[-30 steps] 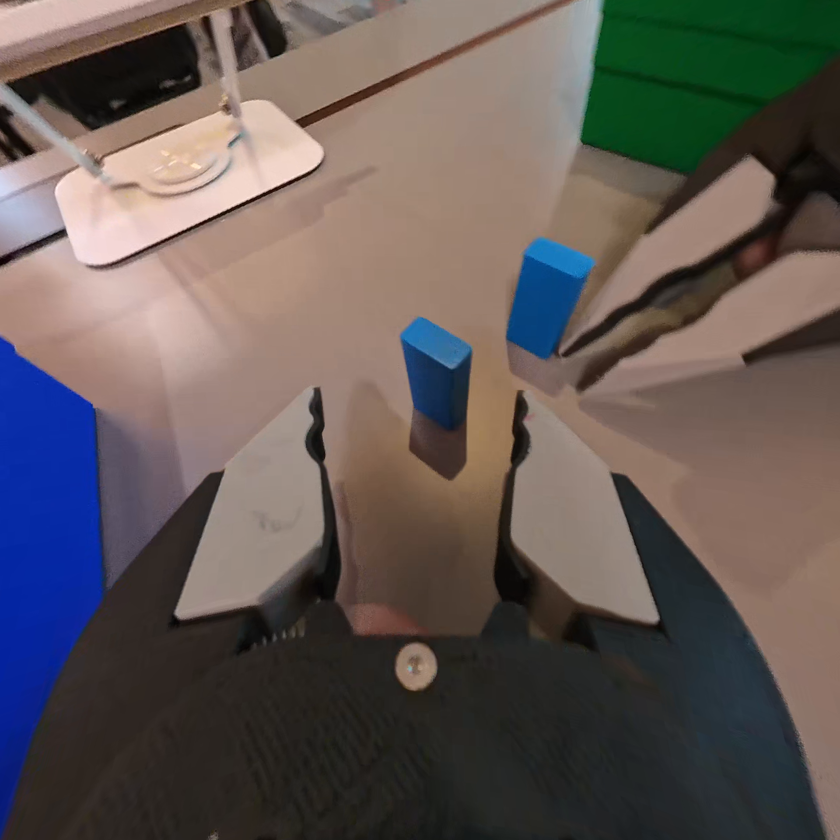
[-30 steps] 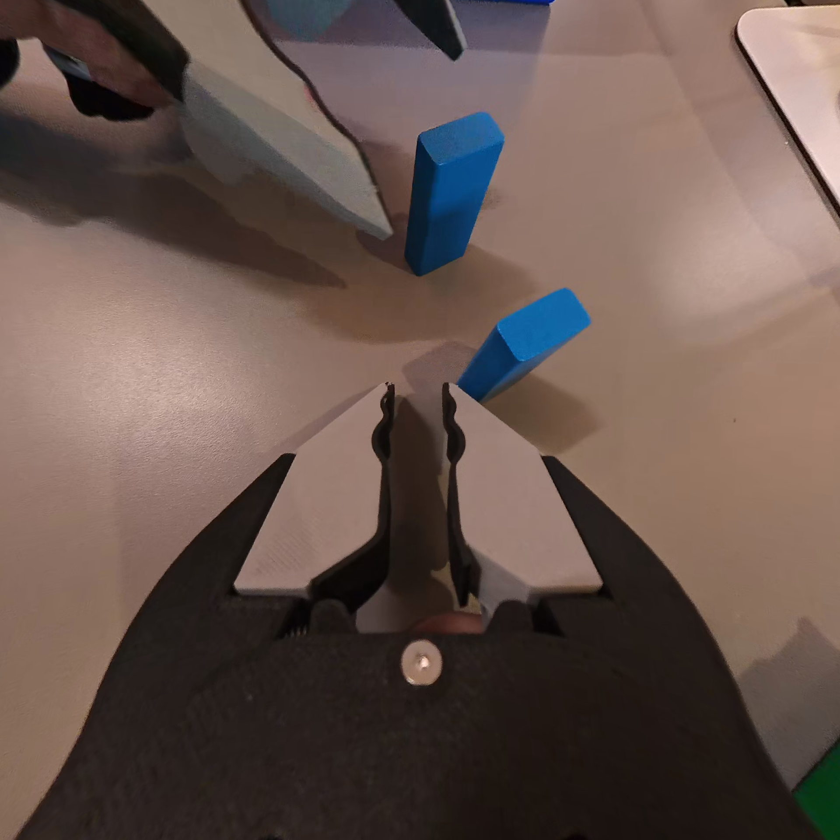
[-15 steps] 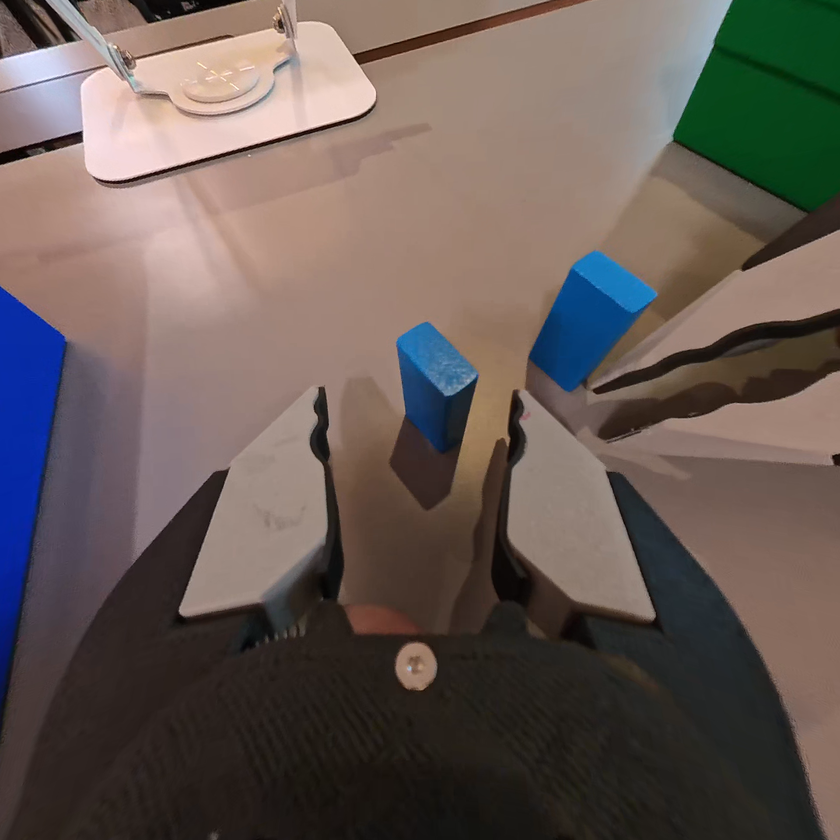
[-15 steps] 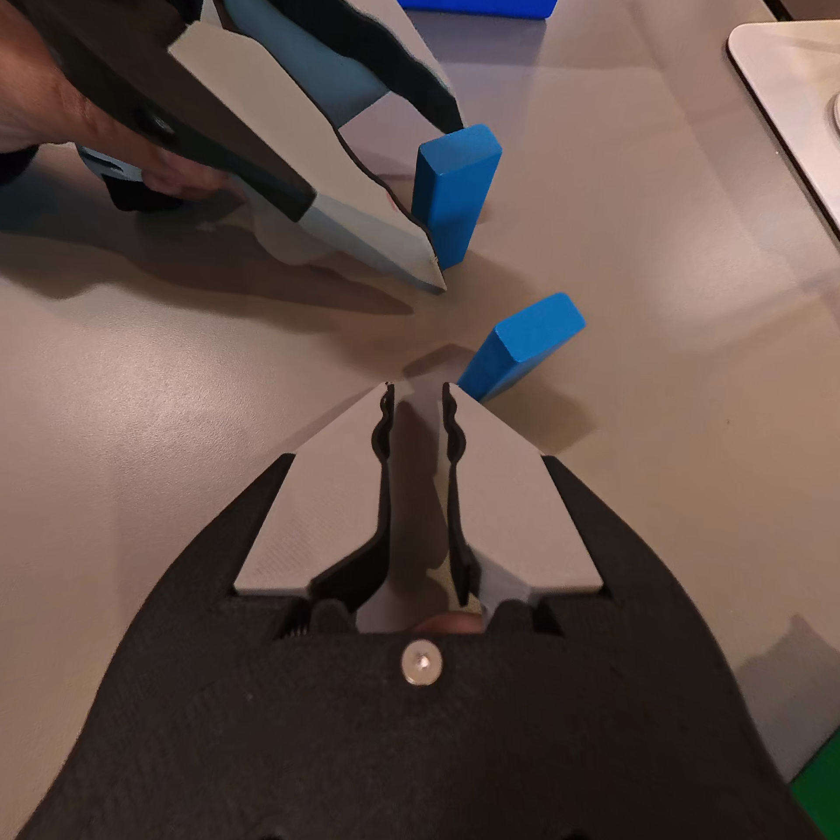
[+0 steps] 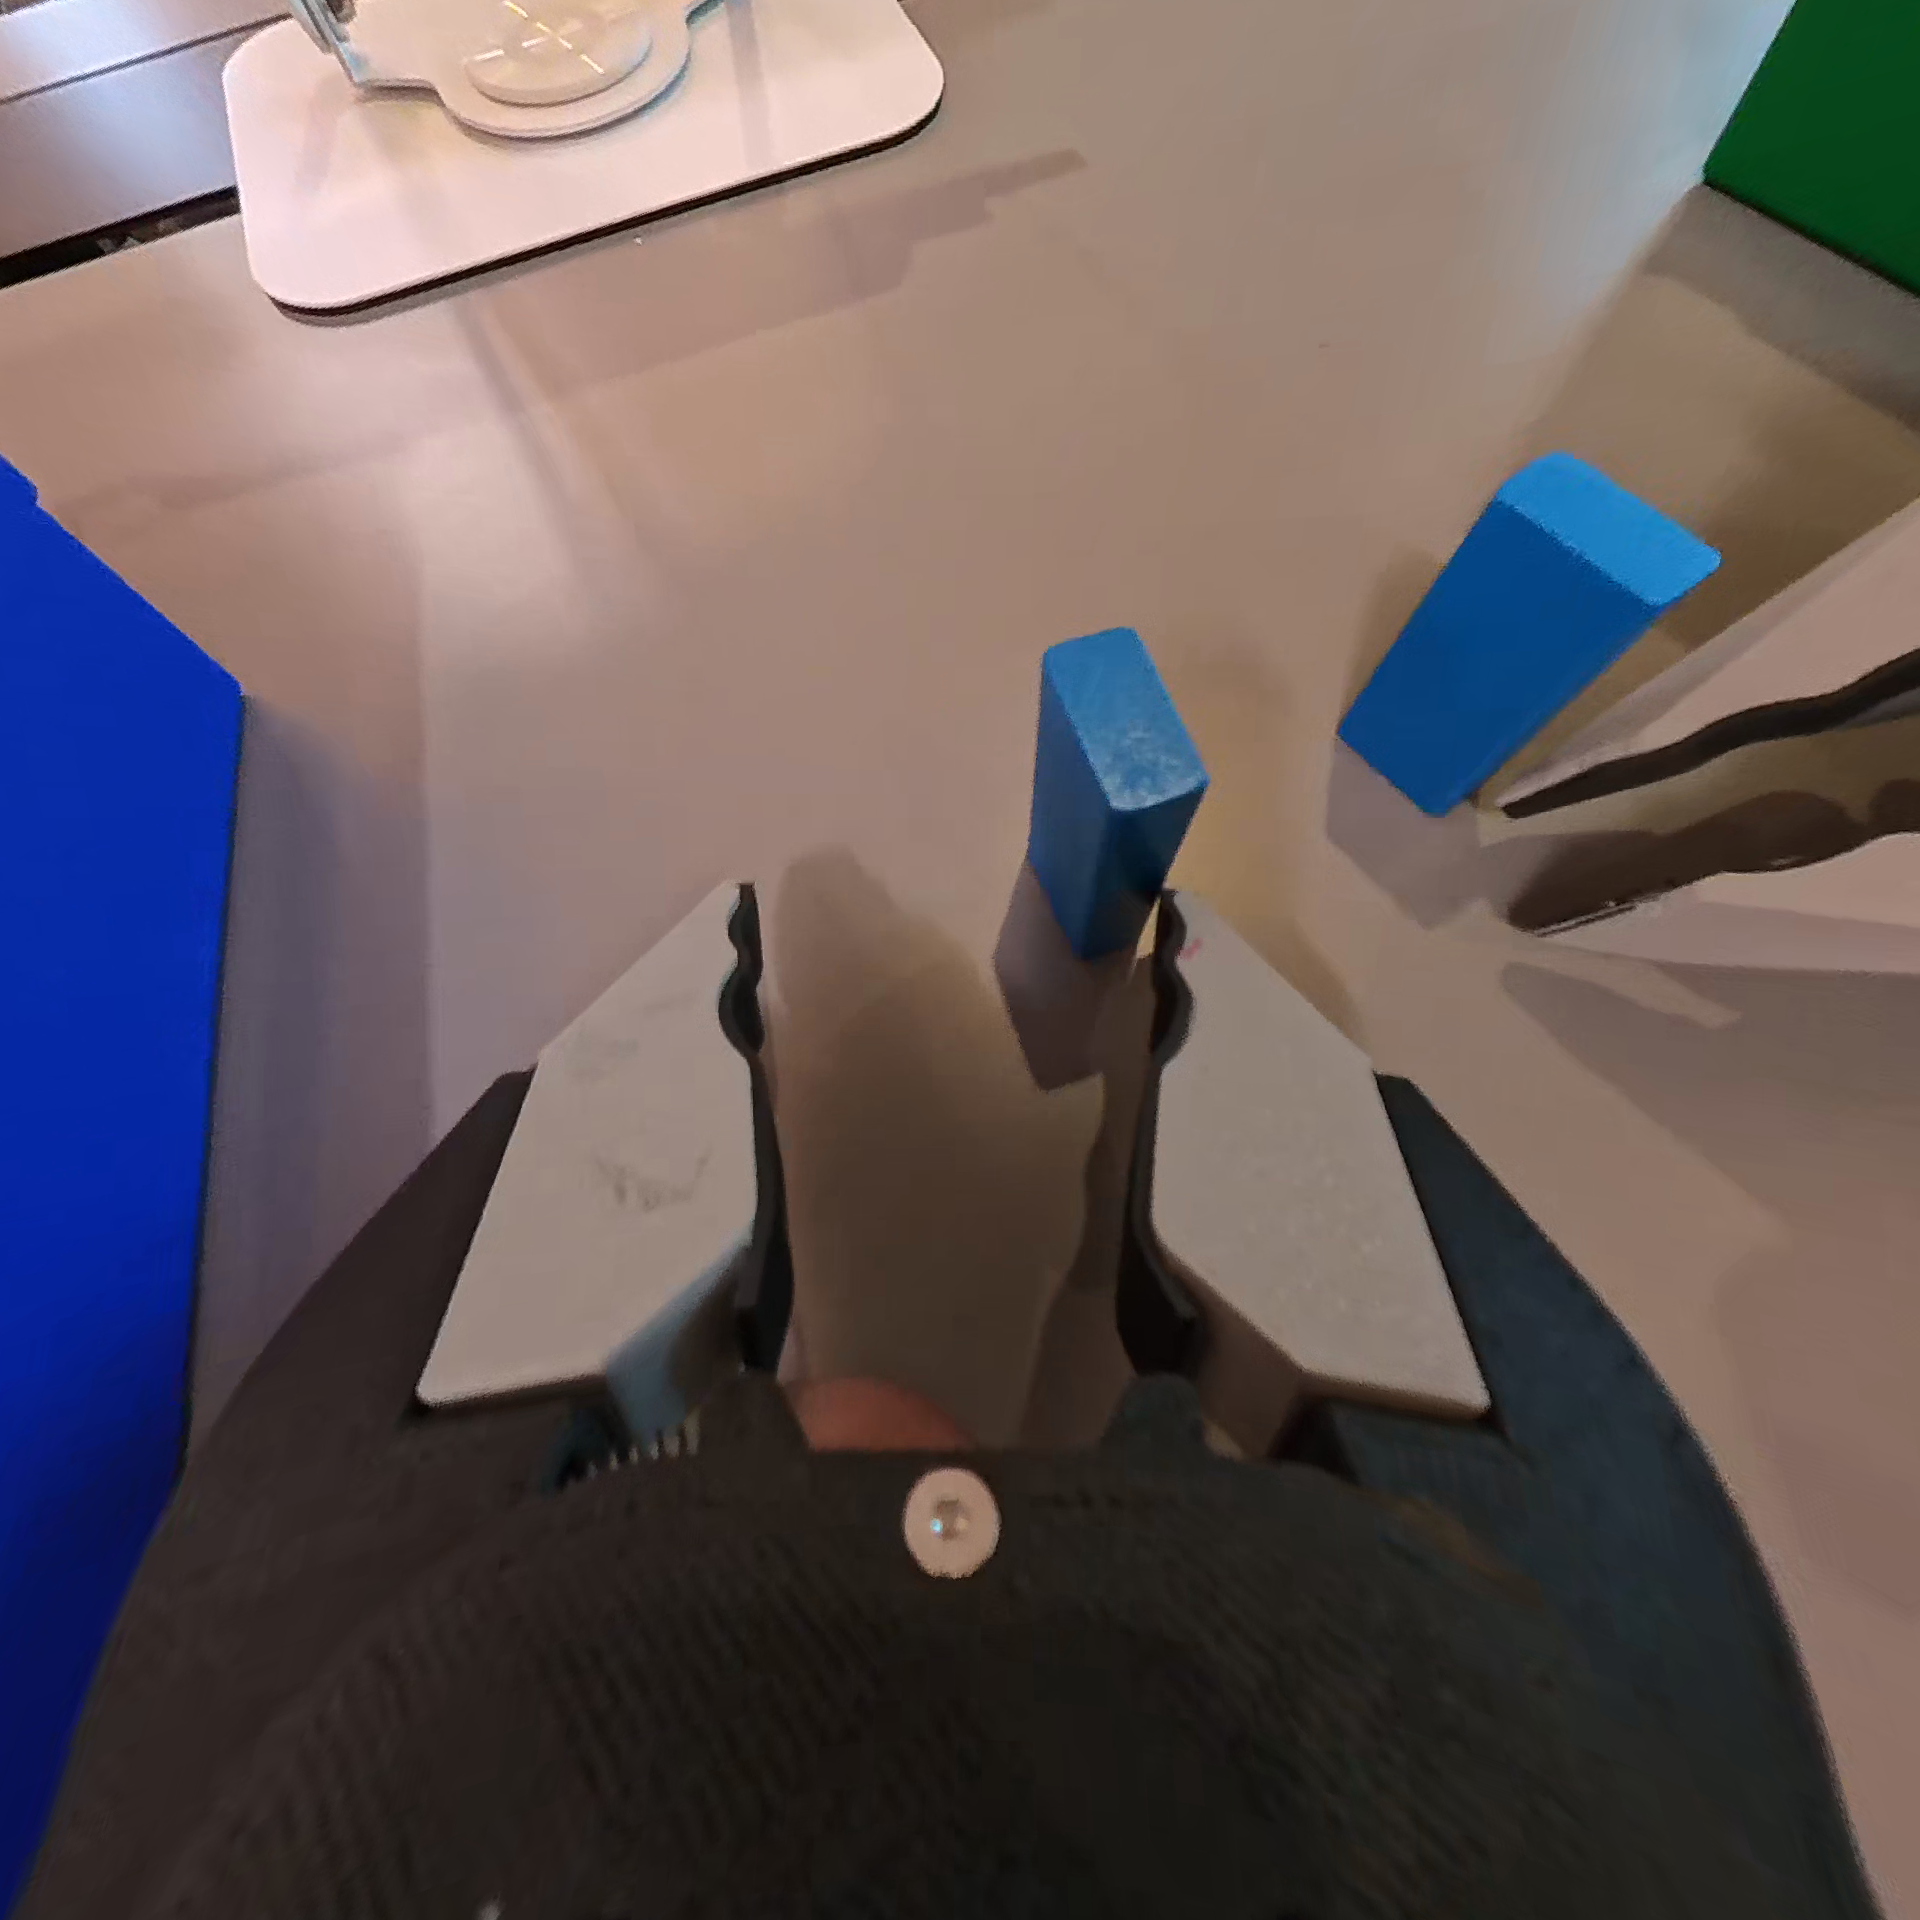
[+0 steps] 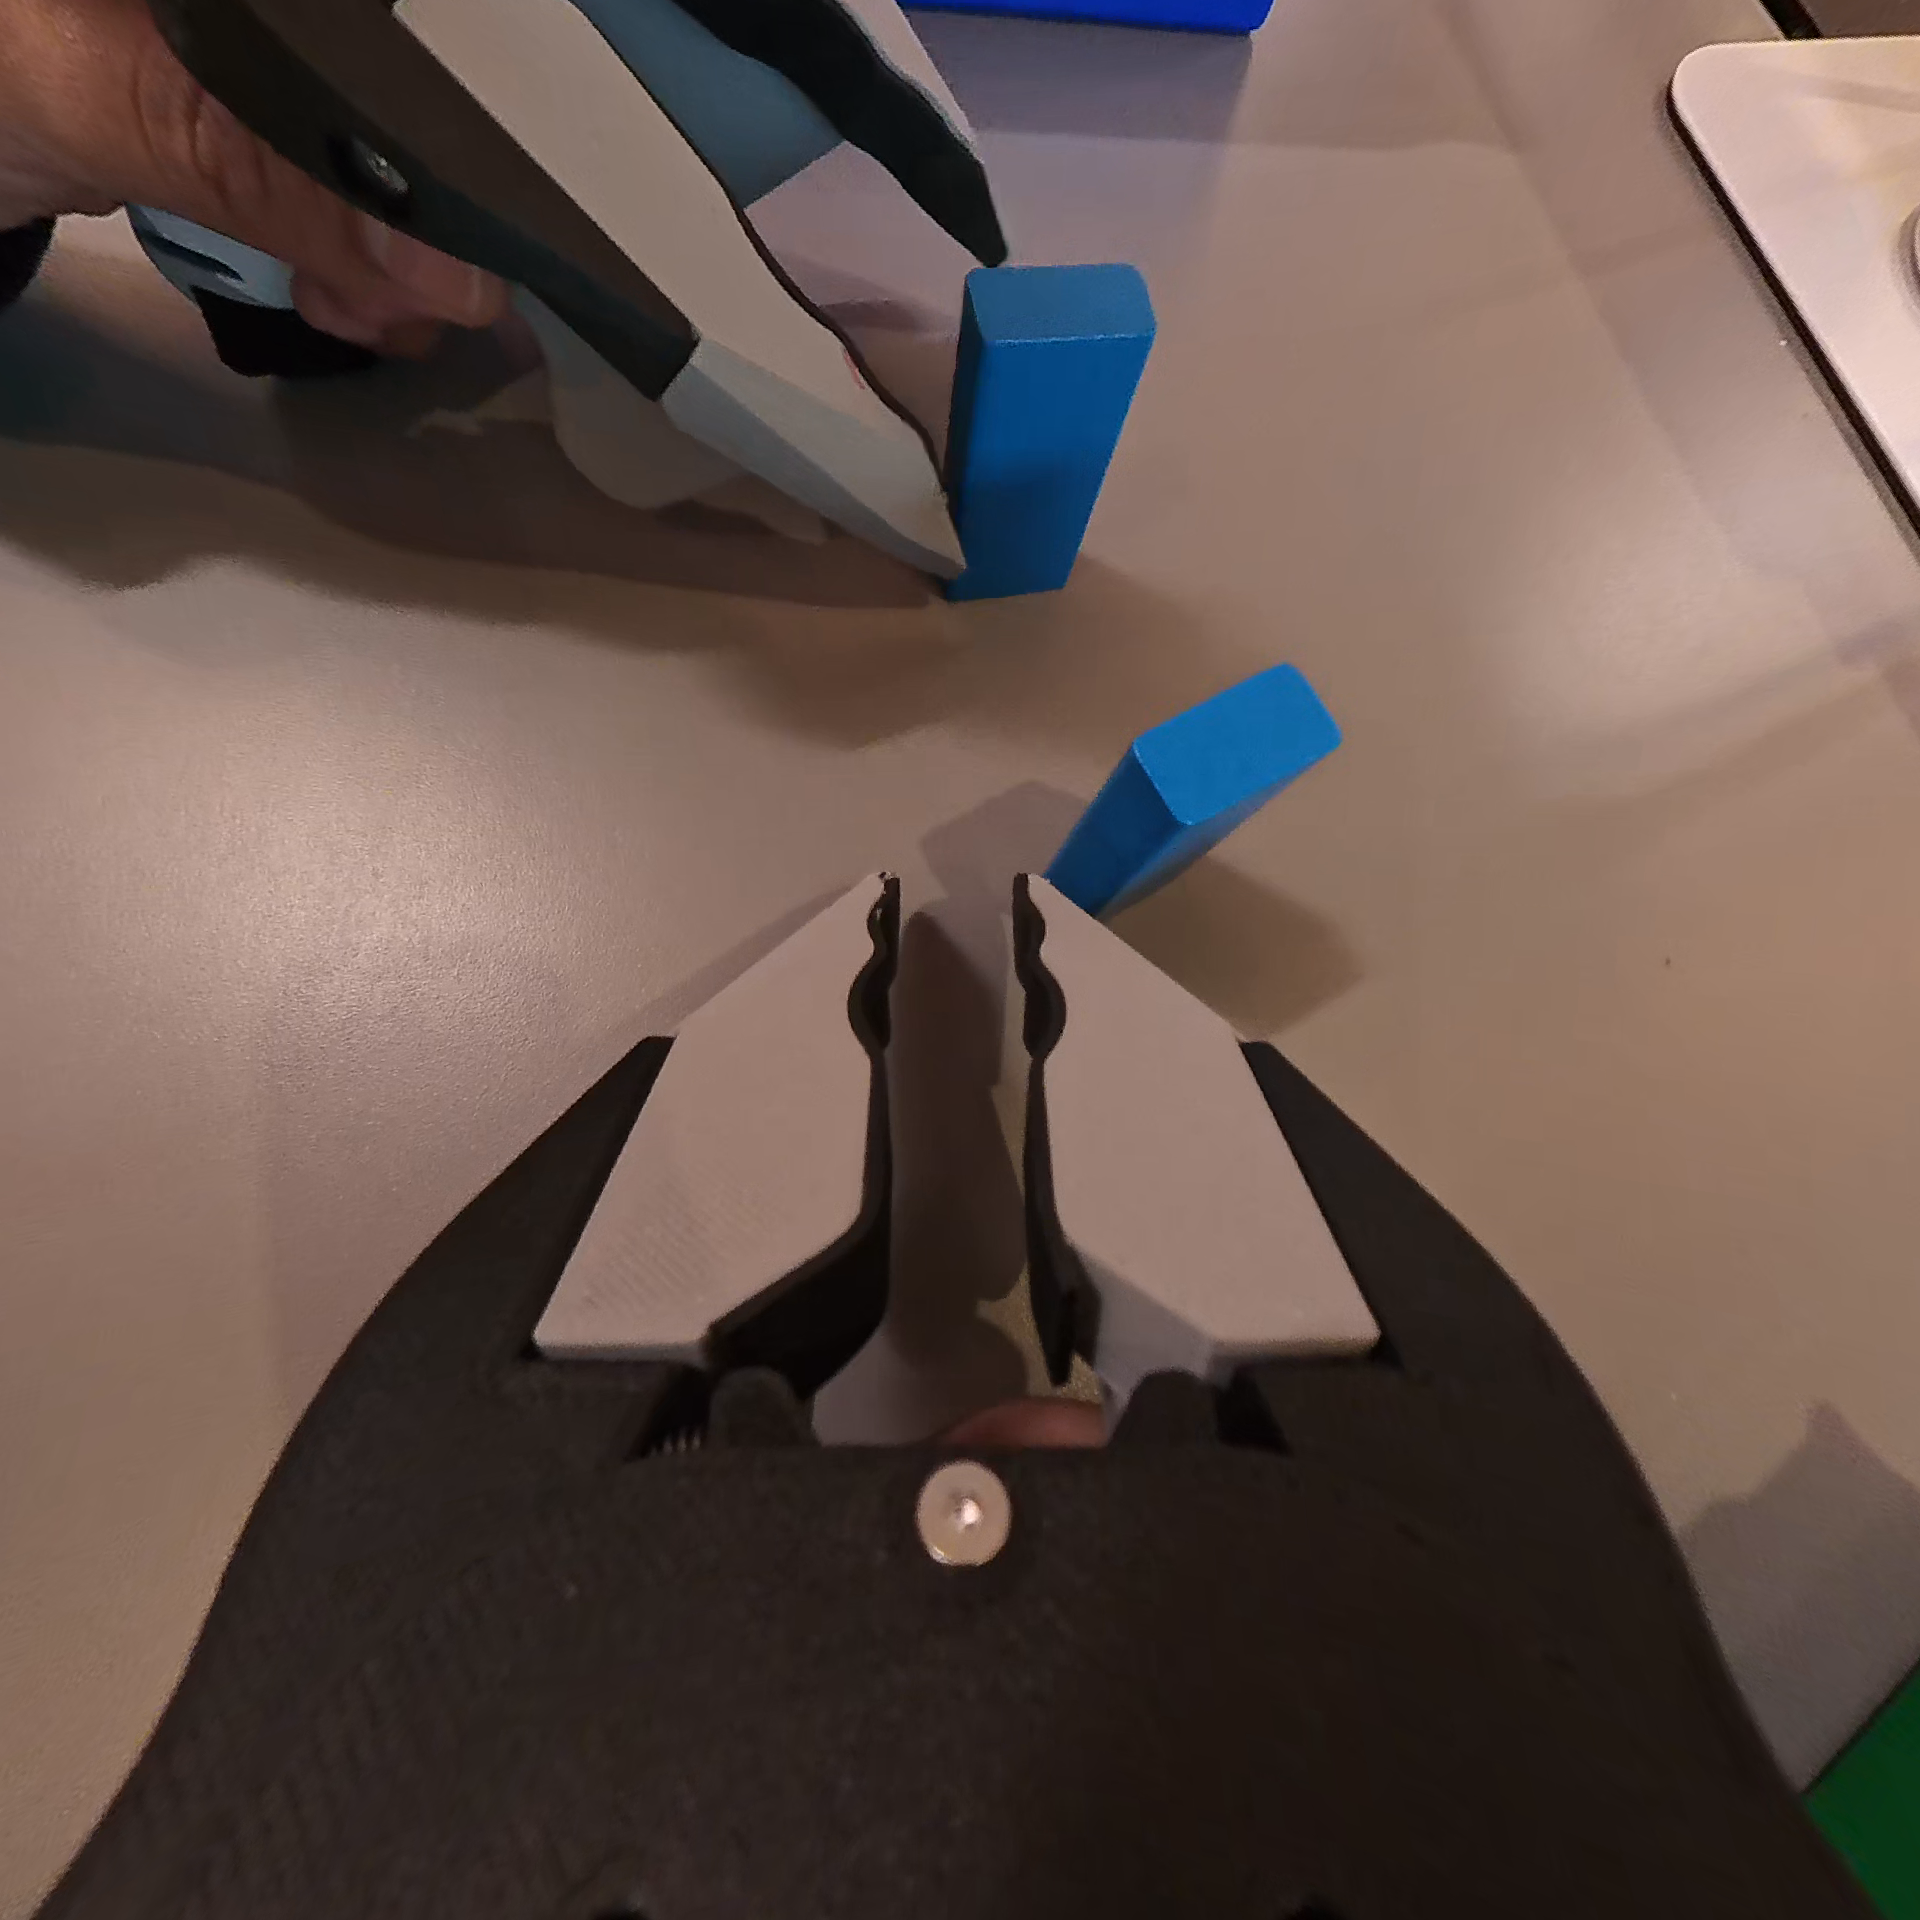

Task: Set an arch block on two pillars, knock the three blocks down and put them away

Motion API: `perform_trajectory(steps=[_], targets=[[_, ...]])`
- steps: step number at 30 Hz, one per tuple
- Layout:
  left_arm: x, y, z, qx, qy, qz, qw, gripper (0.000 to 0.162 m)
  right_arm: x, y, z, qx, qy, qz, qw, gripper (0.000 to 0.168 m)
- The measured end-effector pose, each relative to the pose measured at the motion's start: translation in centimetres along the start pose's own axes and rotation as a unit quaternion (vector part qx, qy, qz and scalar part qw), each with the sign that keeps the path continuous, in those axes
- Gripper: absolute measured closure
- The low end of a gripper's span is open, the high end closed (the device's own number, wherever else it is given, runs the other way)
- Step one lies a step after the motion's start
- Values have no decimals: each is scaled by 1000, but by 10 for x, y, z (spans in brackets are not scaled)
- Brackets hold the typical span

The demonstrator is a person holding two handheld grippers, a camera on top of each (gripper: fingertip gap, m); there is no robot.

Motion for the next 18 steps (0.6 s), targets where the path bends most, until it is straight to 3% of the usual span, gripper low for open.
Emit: perform_trajectory(steps=[9,18], targets=[[-7,-5,6,-34,11,-30,999,86,-3,0,-5,-12,19,13,1000,149],[-8,-15,3,-105,26,-88,990,98,2,4,-11,4,6,14,1000,150]])
Point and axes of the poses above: each gripper's, where its closed fingertips meet, z back along the fingers, x out of its top, y = z × x across the jaws, the point moved 8 cm from there along z, back along the fingers, and after that the axes turned 7 degrees about -x, right-handed, at the moved point
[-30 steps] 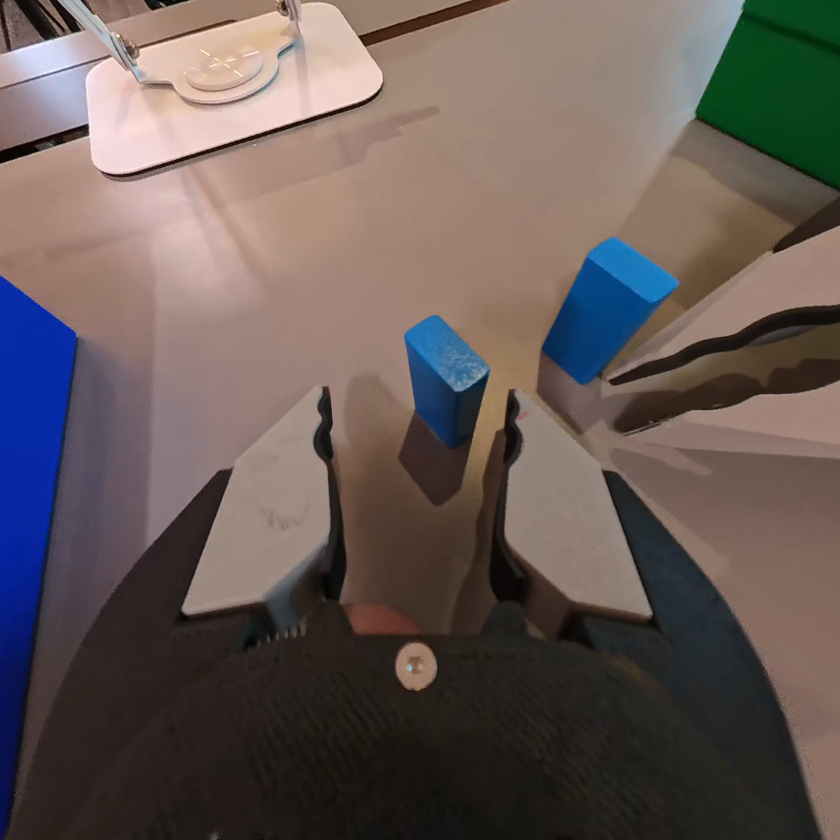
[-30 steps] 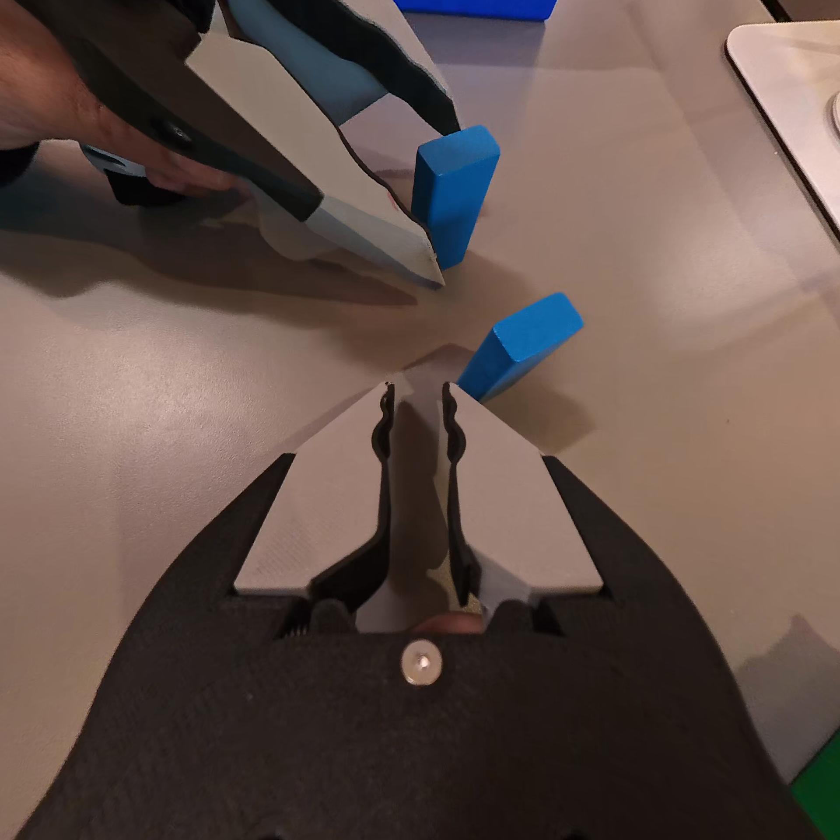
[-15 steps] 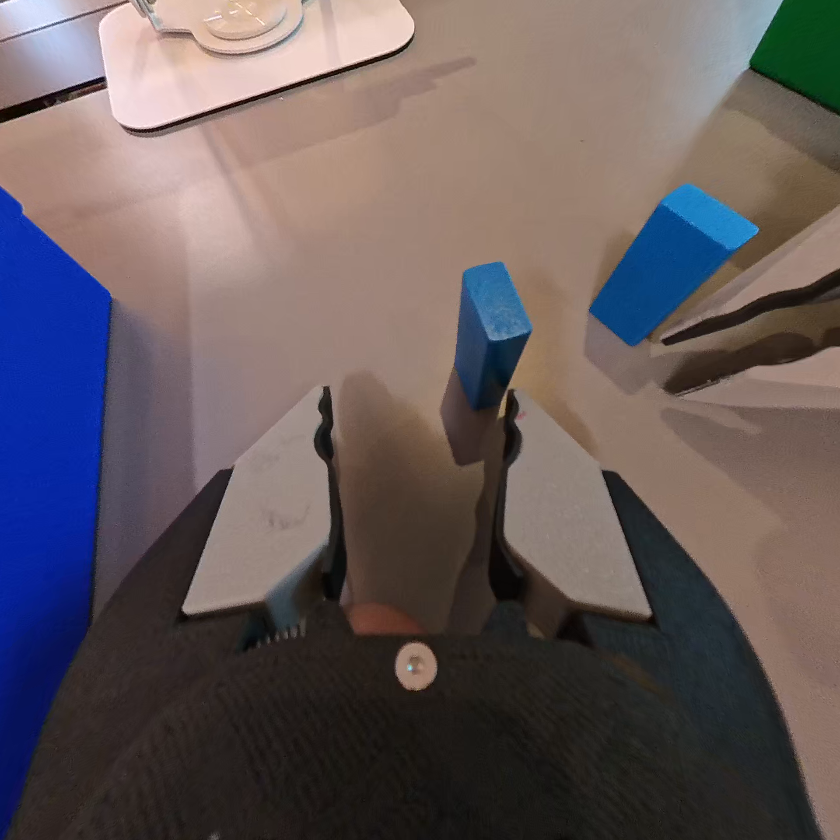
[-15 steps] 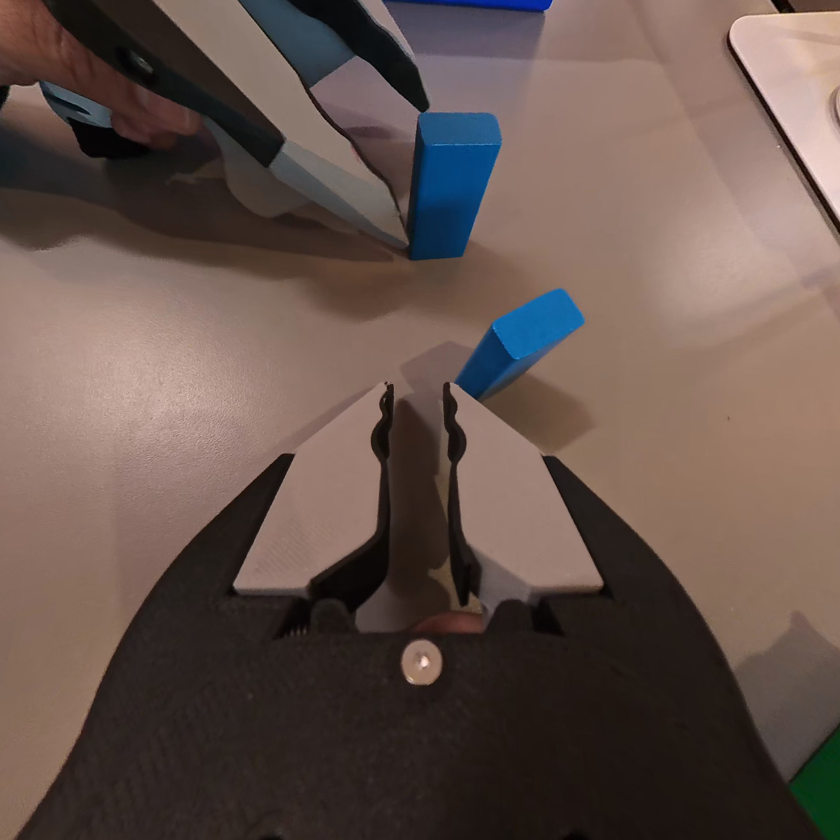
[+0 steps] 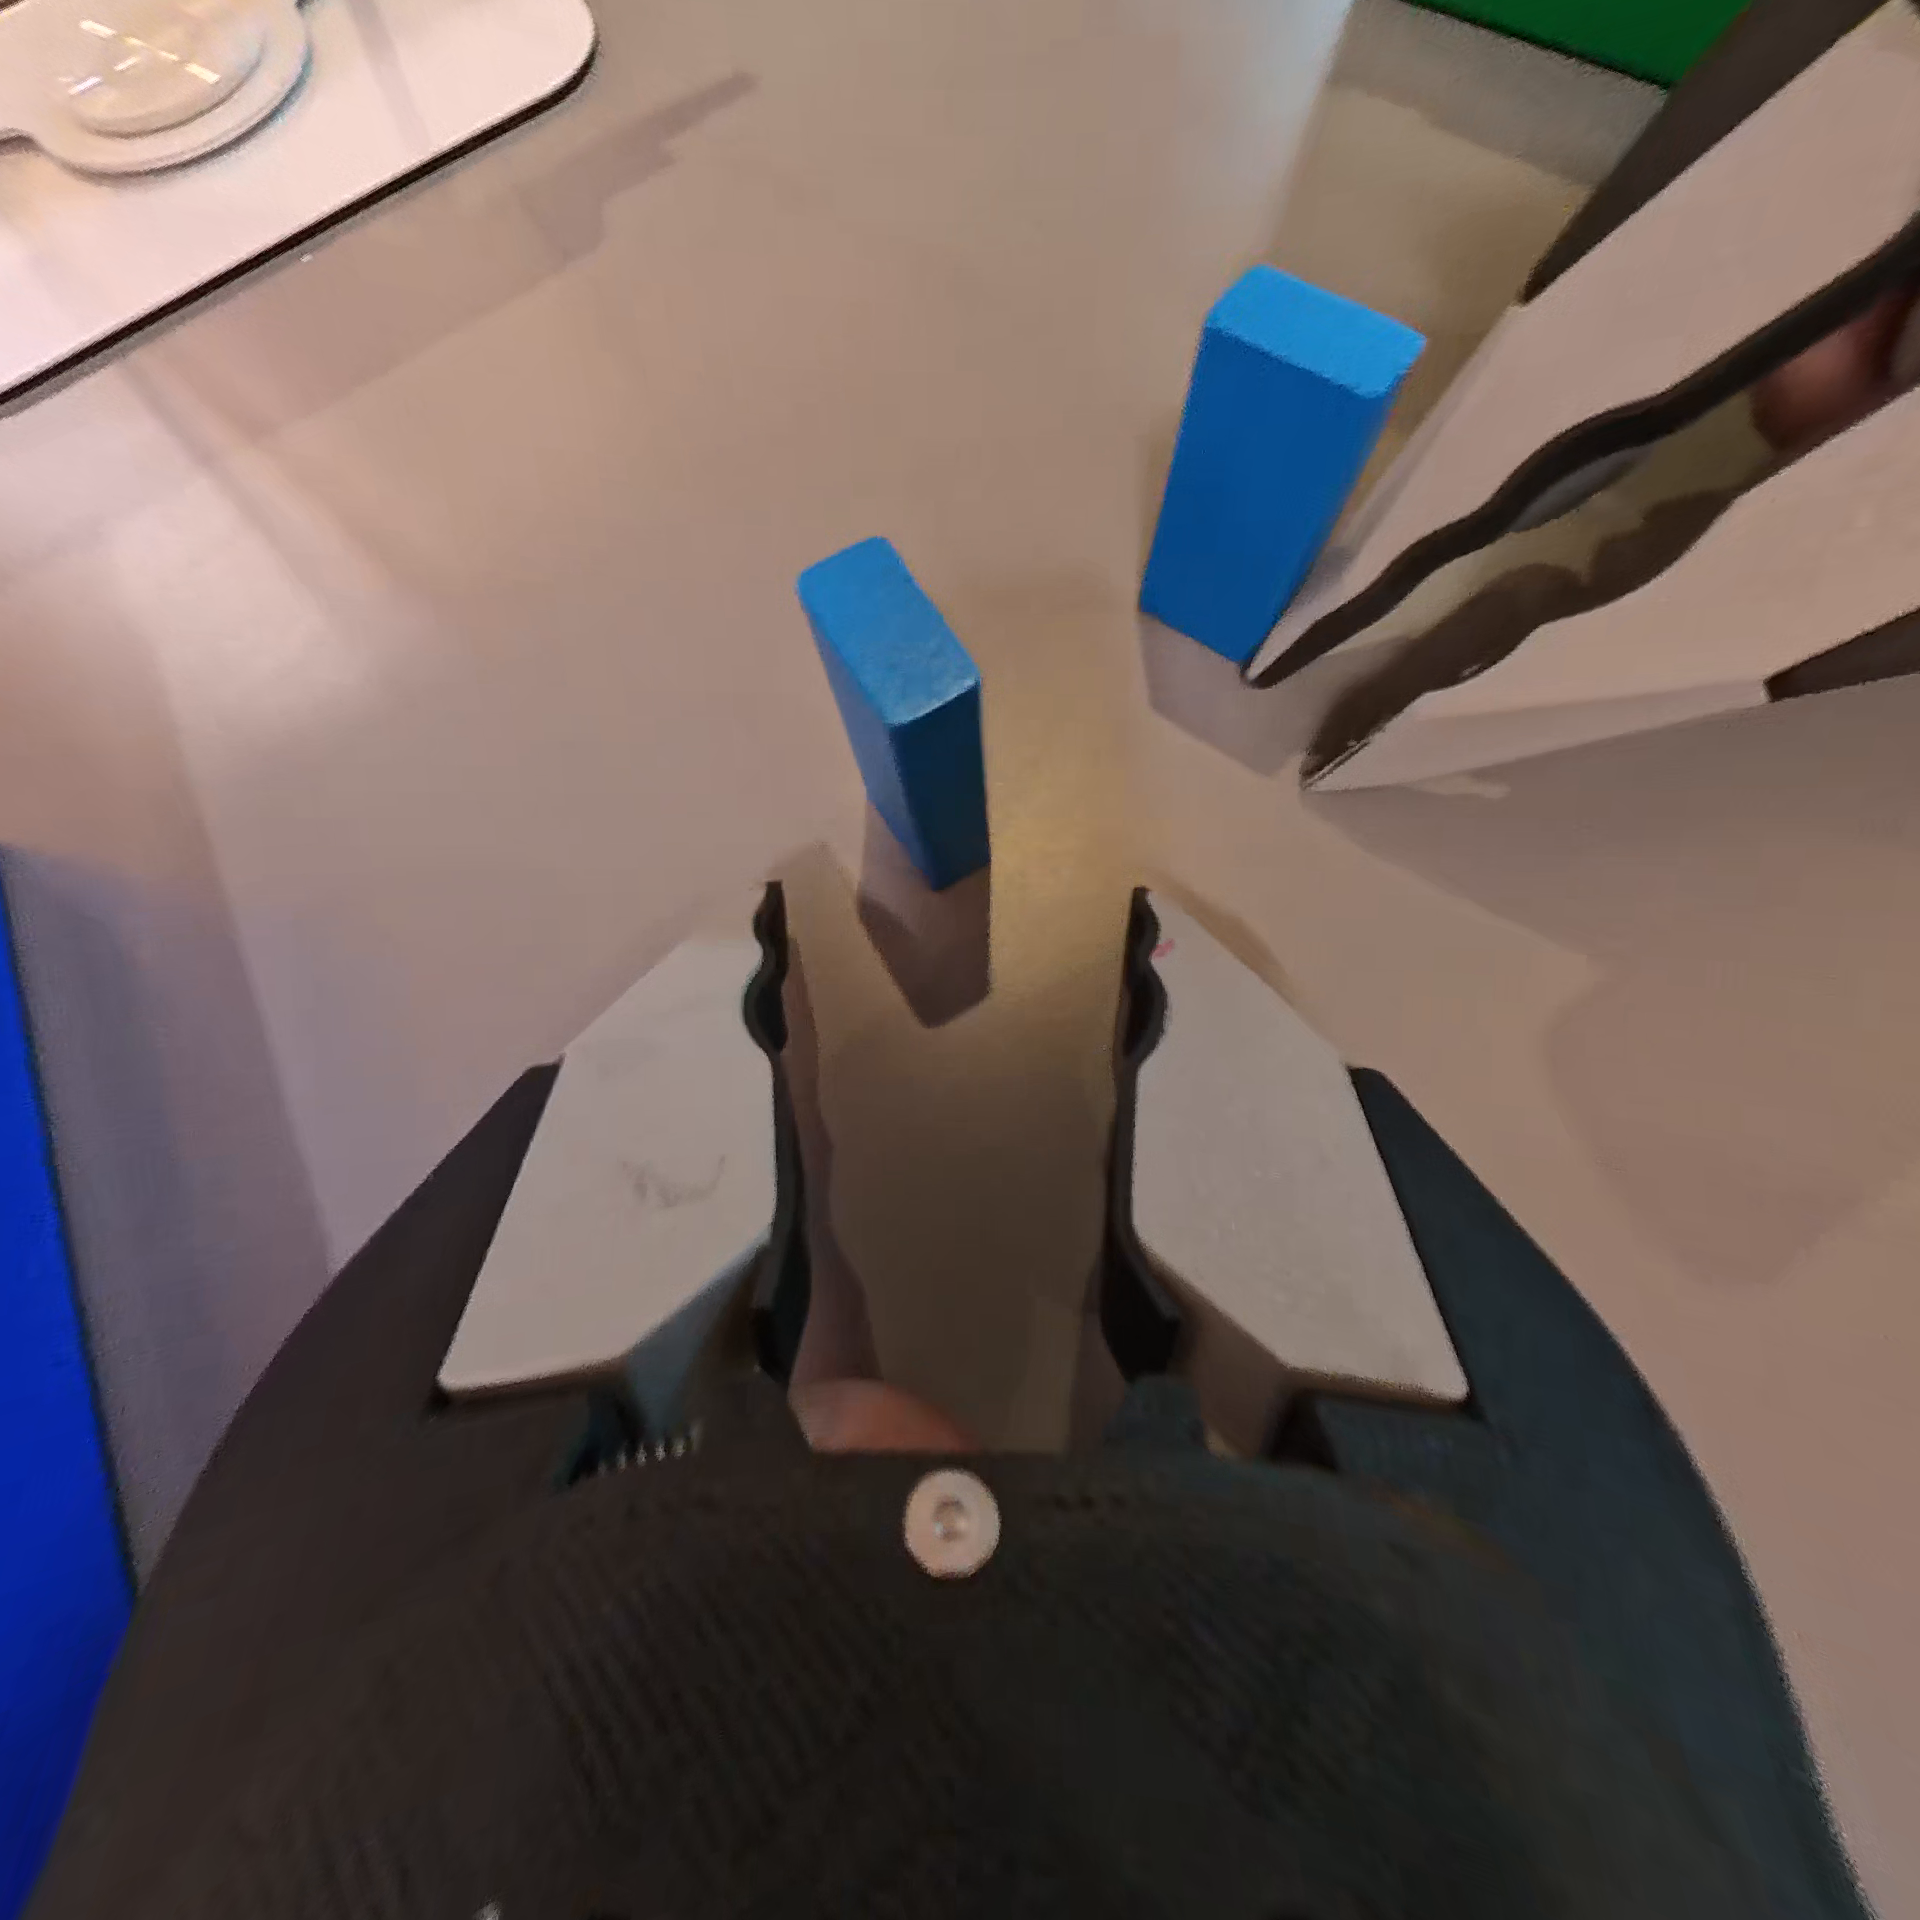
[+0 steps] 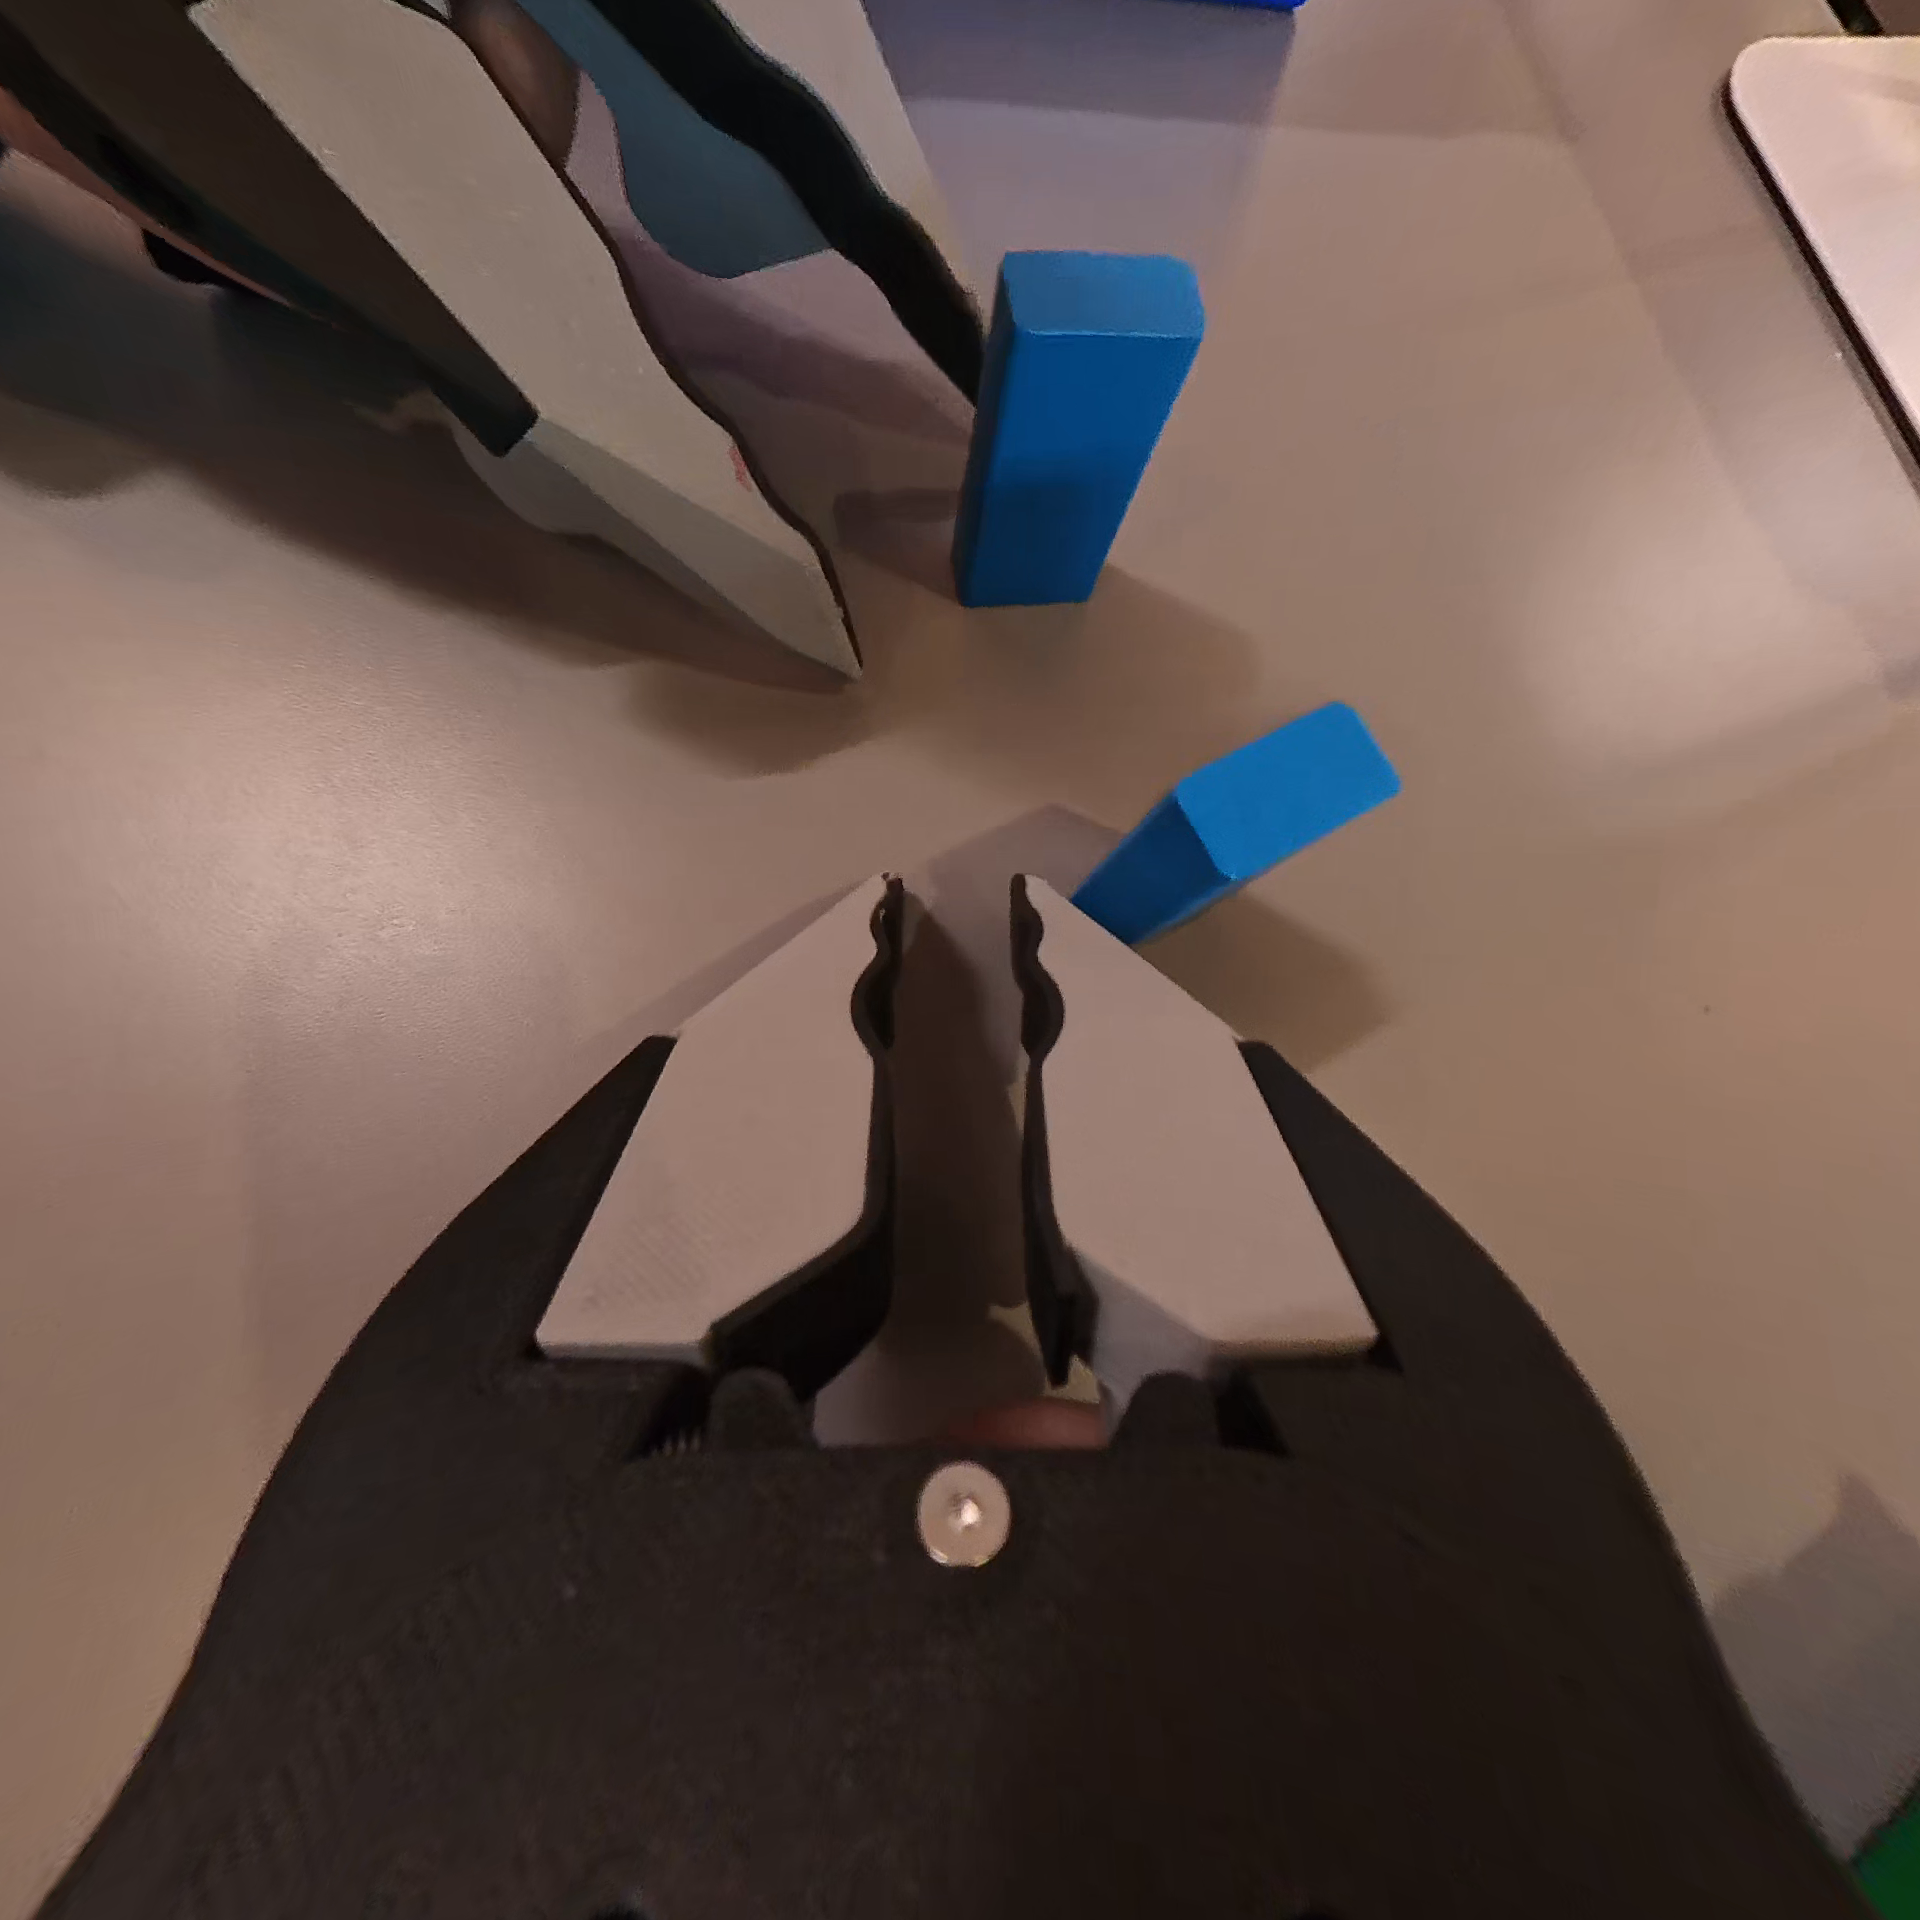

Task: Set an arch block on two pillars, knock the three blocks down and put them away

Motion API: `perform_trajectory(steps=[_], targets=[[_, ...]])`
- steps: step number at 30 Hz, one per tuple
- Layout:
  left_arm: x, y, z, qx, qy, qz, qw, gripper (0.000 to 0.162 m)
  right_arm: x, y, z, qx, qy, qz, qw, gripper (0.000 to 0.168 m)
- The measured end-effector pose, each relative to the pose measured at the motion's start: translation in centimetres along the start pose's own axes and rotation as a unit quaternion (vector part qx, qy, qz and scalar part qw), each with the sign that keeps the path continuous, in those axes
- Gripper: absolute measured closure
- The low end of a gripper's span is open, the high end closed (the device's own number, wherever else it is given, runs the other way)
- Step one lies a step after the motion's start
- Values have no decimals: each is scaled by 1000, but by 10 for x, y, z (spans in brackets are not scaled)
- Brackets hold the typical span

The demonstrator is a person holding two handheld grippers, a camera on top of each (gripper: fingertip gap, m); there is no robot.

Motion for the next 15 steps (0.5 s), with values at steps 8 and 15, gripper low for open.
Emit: perform_trajectory(steps=[8,15], targets=[[3,-10,-1,-52,-11,-27,998,102,-8,-20,22,-10,-15,-60,998,149],[5,-14,-1,-73,-19,-32,997,101,-12,-18,15,-10,7,-56,998,134]])
Point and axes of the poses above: each gripper's, where its closed fingertips meet, z back along the fingers, x out of its top, y = z × x across the jaws, the point moved 8 cm from there along z, back along the fingers, and after that the axes turned 7 degrees about -x, right-handed, at the moved point
